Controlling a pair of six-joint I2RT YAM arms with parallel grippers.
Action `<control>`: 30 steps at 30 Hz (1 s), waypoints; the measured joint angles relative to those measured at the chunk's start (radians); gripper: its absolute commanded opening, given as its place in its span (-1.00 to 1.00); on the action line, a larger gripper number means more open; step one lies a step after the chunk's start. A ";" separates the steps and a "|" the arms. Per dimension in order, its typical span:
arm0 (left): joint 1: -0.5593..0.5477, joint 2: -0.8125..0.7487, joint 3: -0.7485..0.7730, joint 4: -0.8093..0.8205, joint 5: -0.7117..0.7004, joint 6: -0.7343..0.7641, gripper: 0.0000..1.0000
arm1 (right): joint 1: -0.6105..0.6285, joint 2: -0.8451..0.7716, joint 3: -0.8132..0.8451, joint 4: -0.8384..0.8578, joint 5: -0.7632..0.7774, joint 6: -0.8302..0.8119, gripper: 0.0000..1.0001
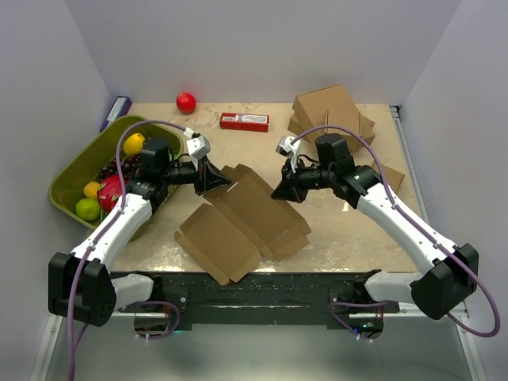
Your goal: Fold the paper box
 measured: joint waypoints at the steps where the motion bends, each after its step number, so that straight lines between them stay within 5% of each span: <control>1: 0.000 0.000 0.000 0.002 0.003 0.000 -1.00 | 0.000 0.000 0.003 0.001 0.011 0.001 -0.71; 3: 0.003 0.000 0.000 0.006 0.003 -0.001 -1.00 | 0.001 0.000 0.011 0.010 0.055 0.017 -0.34; 4: 0.004 0.000 0.000 0.012 0.002 -0.002 -1.00 | 0.002 0.001 0.016 0.018 0.080 0.027 -0.01; 7: 0.004 -0.002 0.000 0.024 -0.020 -0.006 -1.00 | 0.006 0.002 0.045 0.028 0.182 0.068 0.48; 10: 0.004 -0.015 -0.005 0.048 -0.097 -0.044 -1.00 | 0.006 0.002 0.090 0.031 0.286 0.116 0.62; 18: 0.004 -0.042 -0.042 0.153 -0.456 -0.261 -1.00 | 0.006 -0.047 0.182 0.051 0.555 0.321 0.61; 23: -0.029 -0.027 -0.064 0.190 -0.614 -0.367 -1.00 | 0.021 -0.085 0.156 0.210 0.605 0.577 0.51; 30: -0.120 -0.027 -0.084 0.197 -0.723 -0.391 -1.00 | 0.211 0.104 0.147 0.374 0.728 0.804 0.52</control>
